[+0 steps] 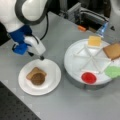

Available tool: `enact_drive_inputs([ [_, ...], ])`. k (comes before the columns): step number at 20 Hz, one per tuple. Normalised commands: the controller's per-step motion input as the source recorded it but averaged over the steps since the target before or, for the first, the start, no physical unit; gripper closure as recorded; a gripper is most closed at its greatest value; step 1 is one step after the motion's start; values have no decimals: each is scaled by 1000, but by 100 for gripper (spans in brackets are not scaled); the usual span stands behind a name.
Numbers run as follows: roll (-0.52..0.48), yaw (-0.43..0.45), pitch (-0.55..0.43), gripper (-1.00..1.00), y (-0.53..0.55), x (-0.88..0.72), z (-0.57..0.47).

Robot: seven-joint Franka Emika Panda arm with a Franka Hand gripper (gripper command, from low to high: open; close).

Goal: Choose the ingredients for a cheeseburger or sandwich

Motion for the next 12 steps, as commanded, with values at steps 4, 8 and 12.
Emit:
enact_drive_inputs([
  [4, -399, -67, -155, -100, 700, -584, 82],
  [8, -422, -154, -116, -100, 597, -550, 56],
  [12, -468, -177, -123, -100, 442, -618, 21],
])
